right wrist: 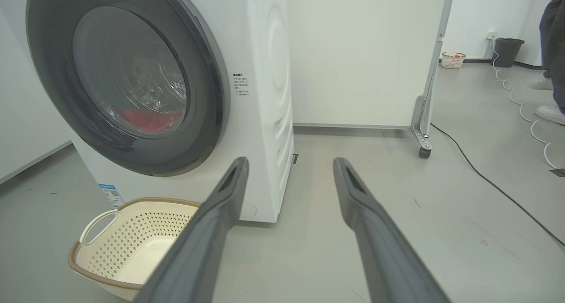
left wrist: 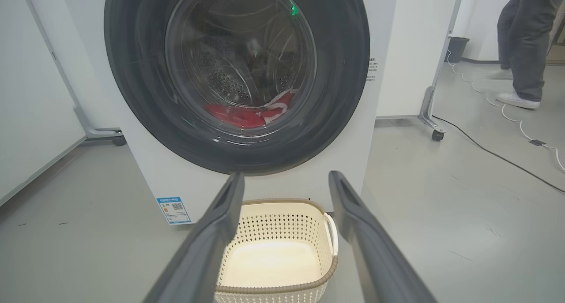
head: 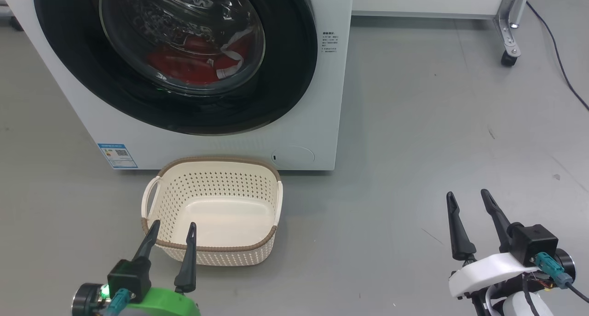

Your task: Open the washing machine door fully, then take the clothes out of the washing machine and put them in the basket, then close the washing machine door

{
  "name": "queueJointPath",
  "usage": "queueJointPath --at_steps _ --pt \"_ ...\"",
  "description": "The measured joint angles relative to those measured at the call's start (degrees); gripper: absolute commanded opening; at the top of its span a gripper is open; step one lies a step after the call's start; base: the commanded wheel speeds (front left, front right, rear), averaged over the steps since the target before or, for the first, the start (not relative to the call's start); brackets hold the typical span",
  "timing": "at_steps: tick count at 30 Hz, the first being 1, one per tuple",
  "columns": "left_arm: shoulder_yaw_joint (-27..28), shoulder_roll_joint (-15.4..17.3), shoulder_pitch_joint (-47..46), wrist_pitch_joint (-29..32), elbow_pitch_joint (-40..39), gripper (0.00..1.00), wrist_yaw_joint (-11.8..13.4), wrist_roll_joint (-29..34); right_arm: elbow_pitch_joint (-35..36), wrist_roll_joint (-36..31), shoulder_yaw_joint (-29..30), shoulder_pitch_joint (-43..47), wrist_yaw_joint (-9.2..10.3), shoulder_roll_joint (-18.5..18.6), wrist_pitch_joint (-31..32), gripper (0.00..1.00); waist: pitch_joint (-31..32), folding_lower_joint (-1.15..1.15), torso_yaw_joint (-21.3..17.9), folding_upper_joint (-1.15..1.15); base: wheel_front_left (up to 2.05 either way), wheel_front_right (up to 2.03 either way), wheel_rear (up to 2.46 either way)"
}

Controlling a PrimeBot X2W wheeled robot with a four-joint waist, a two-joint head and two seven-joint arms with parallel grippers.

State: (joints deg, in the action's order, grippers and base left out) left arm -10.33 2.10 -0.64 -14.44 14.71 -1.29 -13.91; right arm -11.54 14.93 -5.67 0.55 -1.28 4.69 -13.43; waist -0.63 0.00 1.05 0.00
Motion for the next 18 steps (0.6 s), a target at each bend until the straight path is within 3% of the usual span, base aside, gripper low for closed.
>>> queueJointPath --at_steps 18 --pt "-0.7 0.0 -0.3 0.0 1.4 1.00 0.8 -2.2 -2.1 0.1 -0.5 -0.2 0.42 -0.2 0.0 1.00 0.1 0.00 -0.3 0.00 0.00 0.00 0.00"
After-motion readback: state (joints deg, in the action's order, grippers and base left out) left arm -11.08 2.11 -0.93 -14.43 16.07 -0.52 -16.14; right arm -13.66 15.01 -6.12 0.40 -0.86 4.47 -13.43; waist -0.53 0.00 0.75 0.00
